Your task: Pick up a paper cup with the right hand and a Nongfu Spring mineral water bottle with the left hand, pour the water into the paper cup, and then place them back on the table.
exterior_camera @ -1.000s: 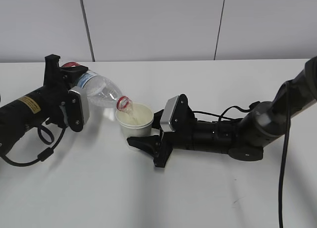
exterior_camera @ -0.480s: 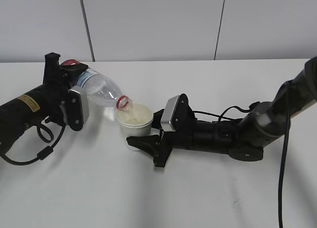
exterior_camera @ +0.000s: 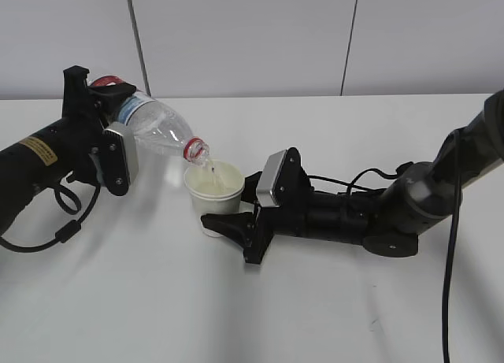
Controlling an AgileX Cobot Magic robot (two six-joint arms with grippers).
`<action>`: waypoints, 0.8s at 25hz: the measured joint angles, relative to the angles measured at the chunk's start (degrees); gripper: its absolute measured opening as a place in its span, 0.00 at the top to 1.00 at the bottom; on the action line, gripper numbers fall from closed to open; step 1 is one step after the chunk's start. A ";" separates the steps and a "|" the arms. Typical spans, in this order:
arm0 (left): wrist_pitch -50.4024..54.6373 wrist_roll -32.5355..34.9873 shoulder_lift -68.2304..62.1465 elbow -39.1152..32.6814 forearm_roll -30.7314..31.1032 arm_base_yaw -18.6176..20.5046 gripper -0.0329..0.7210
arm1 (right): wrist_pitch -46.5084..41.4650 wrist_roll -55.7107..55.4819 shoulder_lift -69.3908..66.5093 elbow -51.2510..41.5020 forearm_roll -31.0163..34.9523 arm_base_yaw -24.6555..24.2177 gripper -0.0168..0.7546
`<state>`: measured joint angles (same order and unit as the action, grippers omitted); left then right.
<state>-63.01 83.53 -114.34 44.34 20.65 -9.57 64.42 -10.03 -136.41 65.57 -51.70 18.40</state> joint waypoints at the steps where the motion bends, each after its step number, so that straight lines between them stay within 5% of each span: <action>1: 0.00 0.00 0.00 0.00 0.00 0.00 0.44 | 0.00 0.00 0.00 0.00 0.09 0.00 0.39; 20: -0.31 0.05 0.32 0.00 0.85 0.00 0.44 | -2.58 0.00 1.42 0.00 0.42 0.04 0.39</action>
<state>-63.32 83.58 -114.02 44.34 21.50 -9.57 61.83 -10.03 -134.99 65.57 -51.29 18.43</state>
